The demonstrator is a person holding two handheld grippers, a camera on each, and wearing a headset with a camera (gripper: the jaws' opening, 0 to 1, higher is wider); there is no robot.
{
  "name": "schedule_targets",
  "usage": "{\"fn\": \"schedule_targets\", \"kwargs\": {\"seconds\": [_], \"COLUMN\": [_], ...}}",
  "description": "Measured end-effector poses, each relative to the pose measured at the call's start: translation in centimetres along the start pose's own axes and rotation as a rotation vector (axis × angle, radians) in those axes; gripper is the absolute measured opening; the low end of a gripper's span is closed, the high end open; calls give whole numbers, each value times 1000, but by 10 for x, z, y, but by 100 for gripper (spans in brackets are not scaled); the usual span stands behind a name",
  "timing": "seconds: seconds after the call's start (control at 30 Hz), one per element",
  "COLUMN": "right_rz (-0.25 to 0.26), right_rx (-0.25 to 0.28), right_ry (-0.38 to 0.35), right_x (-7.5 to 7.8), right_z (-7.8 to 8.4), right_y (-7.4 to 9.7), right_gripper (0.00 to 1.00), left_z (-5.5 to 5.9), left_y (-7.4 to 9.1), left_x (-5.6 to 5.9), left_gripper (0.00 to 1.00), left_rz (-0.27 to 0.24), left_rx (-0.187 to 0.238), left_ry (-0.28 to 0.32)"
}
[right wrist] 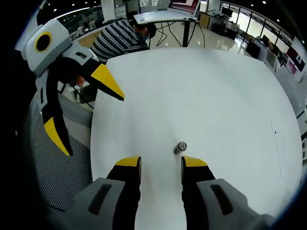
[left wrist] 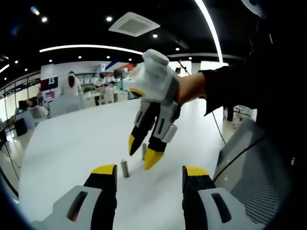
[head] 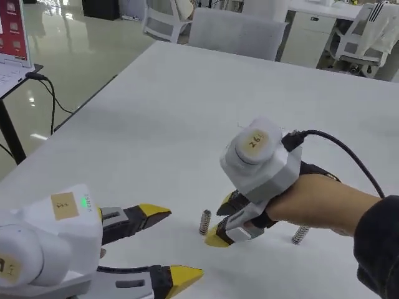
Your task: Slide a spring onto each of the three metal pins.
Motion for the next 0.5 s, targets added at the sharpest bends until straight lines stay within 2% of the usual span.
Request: {"fn": "schedule_targets", "kwargs": {"seconds": [0.3, 0.37, 0.5], "right_rz": [20, 41, 59], "right_rx": [81, 102, 158], "right_ry": [-34, -28, -67], "right_x": [-18, -21, -28], "right_z": [19, 25, 37], "right_y": [15, 19, 31], "right_gripper": [31, 30, 30], "left_z": [1, 0, 0], "left_y": [5, 7, 9], "left_x": [-3, -4, -5], "left_gripper": [50, 50, 50], "left_rz": [-22, -26, -30], "left_rx": [-2, -3, -6], "left_ry": [19, 23, 29]}}
Point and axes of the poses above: the centre of the closed fingertips' face, and the gripper's own axes: y roughly backward along the fingers, x roughly to its right, z roughly out of its underside, the point moved 10 cm from there along y, roughly backward along the fingers
